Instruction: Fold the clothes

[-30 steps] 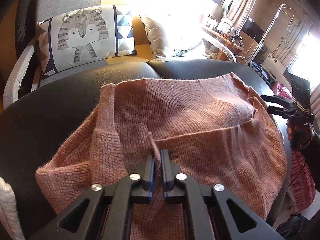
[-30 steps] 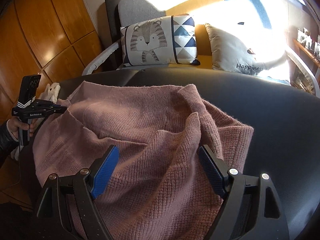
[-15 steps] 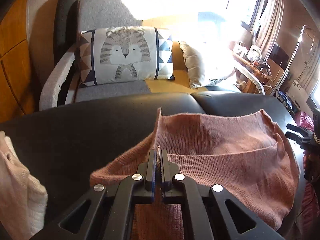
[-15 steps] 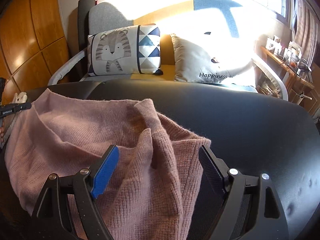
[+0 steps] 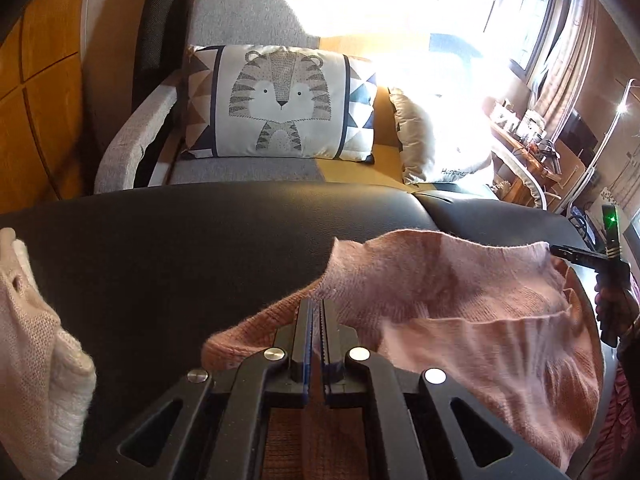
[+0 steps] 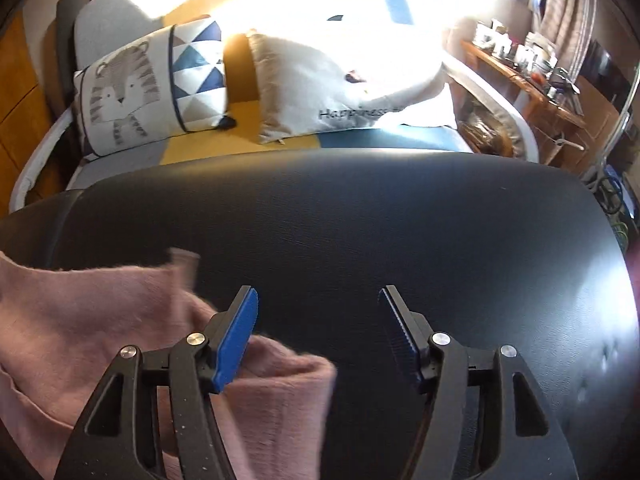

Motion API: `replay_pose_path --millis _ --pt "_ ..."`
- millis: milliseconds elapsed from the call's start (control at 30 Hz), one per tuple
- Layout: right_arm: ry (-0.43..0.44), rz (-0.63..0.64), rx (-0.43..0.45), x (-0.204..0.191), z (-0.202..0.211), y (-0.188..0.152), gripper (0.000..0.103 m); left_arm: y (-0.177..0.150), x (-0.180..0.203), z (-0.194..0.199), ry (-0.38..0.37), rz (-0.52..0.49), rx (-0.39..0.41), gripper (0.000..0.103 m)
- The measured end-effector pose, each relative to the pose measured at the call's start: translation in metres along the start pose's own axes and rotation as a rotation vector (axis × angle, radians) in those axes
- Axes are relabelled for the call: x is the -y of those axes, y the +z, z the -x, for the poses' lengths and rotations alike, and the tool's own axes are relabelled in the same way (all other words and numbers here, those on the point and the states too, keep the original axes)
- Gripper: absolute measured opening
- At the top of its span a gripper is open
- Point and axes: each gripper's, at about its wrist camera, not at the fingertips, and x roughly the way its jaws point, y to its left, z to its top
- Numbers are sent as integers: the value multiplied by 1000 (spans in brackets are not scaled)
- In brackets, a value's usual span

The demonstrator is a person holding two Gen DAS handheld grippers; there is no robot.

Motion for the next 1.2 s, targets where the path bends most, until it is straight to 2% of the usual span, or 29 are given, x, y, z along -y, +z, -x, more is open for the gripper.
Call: replay_pose_path --millis 100,200,267,300,333,367,467,600,767,800,833,867,900,933,967,1000,1033,1100,1200 --pt "137 26 106 0 47 -19 66 -6 -6 -4 -2 34 -3 3" --pt "261 126 163 -17 86 -39 66 -11 -7 5 -42 55 8 3" --pt "339 172 144 -30 93 -49 66 -14 -4 16 -70 61 20 4" --pt "391 175 126 -36 94 -53 66 -15 -1 20 -91 55 14 9" --pt "445 174 106 -40 93 -56 66 -15 2 23 -112 48 6 20" --pt "491 174 84 -46 91 -58 66 -15 7 25 -113 30 -2 21" --pt "493 201 34 -62 82 -66 66 -14 20 25 -115 -30 -26 25" --pt "454 193 -30 -70 62 -71 66 -13 38 16 -113 -114 -72 34" --pt "463 165 -64 -69 48 -74 66 -13 61 -6 -107 -226 -140 36" --pt "465 159 -63 -68 48 -74 61 -13 65 -14 -101 -249 -172 36" --pt "466 151 -60 -66 48 -74 47 -13 67 -18 -97 -257 -188 36" --pt "468 143 -57 -65 48 -74 38 -12 68 -22 -93 -262 -202 36" --pt "469 131 -53 -62 48 -74 18 -12 69 -26 -90 -268 -215 36" --pt "471 117 -49 -59 48 -74 13 -12 69 -27 -101 -258 -221 34" --pt "470 112 -40 -57 51 -74 12 -13 68 -25 -116 -252 -220 34" --pt "469 109 -30 -56 53 -74 6 -14 66 -23 -130 -246 -217 27" --pt "468 106 -19 -55 56 -74 6 -15 65 -21 -145 -241 -215 16" --pt "460 96 12 -51 63 -73 6 -18 63 -16 -157 -226 -197 4" --pt "442 61 88 -42 82 -64 5 -19 59 -1 -144 -194 -129 3"
